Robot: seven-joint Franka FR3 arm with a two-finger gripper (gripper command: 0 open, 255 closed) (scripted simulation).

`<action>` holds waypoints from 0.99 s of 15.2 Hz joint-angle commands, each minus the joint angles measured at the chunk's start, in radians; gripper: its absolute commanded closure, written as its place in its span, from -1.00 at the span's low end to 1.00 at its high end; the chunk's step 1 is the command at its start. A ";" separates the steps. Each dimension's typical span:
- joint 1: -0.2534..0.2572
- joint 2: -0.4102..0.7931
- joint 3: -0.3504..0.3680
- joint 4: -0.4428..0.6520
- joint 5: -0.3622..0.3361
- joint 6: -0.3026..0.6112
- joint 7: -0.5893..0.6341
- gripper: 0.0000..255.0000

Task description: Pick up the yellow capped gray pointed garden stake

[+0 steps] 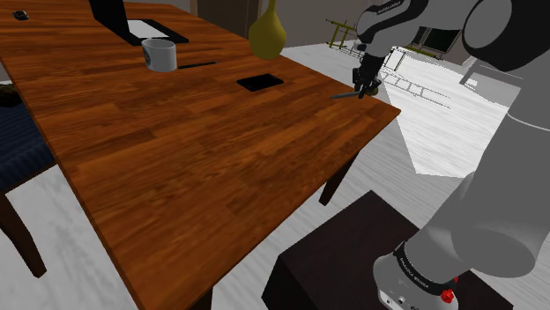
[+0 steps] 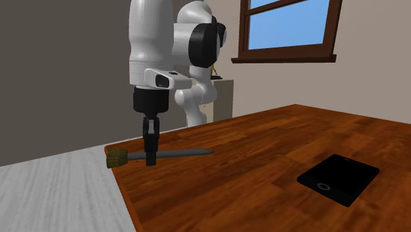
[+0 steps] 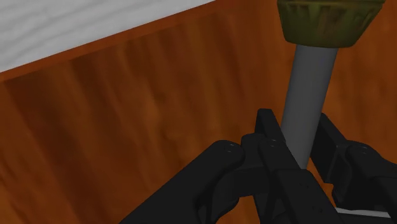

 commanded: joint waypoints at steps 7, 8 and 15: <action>0.007 -0.023 -0.006 0.064 -0.023 -0.082 0.012 1.00; 0.008 -0.026 -0.007 0.075 -0.025 -0.095 0.013 1.00; 0.007 -0.038 -0.012 0.157 -0.036 -0.186 0.017 1.00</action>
